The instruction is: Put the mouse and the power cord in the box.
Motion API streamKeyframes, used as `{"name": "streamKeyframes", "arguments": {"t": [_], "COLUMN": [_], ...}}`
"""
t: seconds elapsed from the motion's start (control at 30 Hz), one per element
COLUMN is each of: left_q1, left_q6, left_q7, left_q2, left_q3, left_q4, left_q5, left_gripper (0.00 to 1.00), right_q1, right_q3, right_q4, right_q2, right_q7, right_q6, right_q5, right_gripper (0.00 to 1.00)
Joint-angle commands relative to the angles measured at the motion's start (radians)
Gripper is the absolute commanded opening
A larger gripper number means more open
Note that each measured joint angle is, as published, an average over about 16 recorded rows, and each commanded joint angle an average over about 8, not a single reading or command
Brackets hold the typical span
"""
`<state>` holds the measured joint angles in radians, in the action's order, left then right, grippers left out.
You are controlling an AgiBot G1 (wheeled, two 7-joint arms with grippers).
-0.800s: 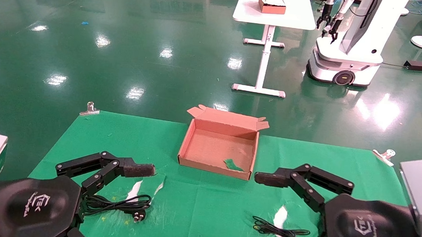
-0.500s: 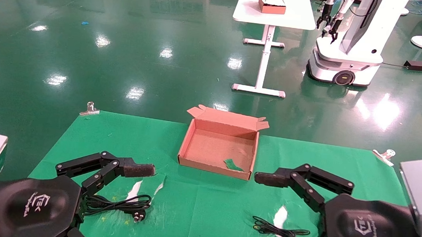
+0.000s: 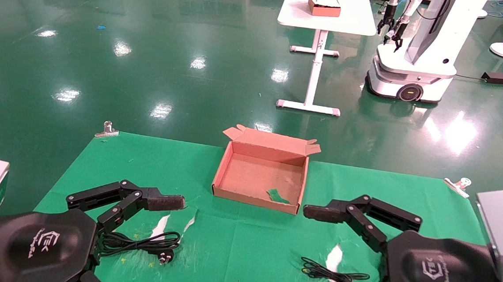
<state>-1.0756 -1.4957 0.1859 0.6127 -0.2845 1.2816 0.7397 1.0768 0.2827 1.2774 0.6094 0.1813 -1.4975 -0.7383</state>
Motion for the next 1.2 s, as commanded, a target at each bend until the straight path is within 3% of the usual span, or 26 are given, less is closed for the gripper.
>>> {"name": "streamKeyframes", "arguments": {"t": [0.03,0.27,0.47,0.6,0.77,0.9,1.2], "left_q1": [0.0,-0.043,-0.191,-0.317,-0.447,-0.502,-0.554], "left_q6": [0.001,-0.026,-0.071,-0.077,-0.044,0.061,0.278], "left_q7": [0.0,-0.023,-0.1,-0.195,-0.339,-0.443,-0.62], "left_q2": [0.0,0.012,0.055,0.118,0.232,0.323,0.445], "left_q3": [0.002,-0.051,-0.17,-0.277,-0.387,-0.43,-0.471], "left_q4": [0.001,-0.035,-0.144,-0.257,-0.474,-0.676,-0.961], "left_q5": [-0.004,0.116,0.379,0.581,0.781,0.884,0.998], "left_gripper": [1.0,1.0,1.0,1.0,1.0,1.0,1.0], "right_q1": [0.0,0.008,0.081,0.166,0.28,0.352,0.444], "right_q3": [-0.001,0.024,0.102,0.179,0.273,0.34,0.401], "right_q4": [0.002,-0.047,-0.17,-0.293,-0.472,-0.616,-0.919], "right_q2": [0.001,-0.018,-0.015,0.009,0.094,0.195,0.399], "right_q7": [0.002,-0.046,-0.158,-0.262,-0.426,-0.558,-0.773], "right_q6": [0.002,-0.038,-0.08,-0.066,0.007,0.081,0.214], "right_q5": [0.003,-0.07,-0.22,-0.371,-0.604,-0.761,-0.882], "right_gripper": [1.0,1.0,1.0,1.0,1.0,1.0,1.0]}}
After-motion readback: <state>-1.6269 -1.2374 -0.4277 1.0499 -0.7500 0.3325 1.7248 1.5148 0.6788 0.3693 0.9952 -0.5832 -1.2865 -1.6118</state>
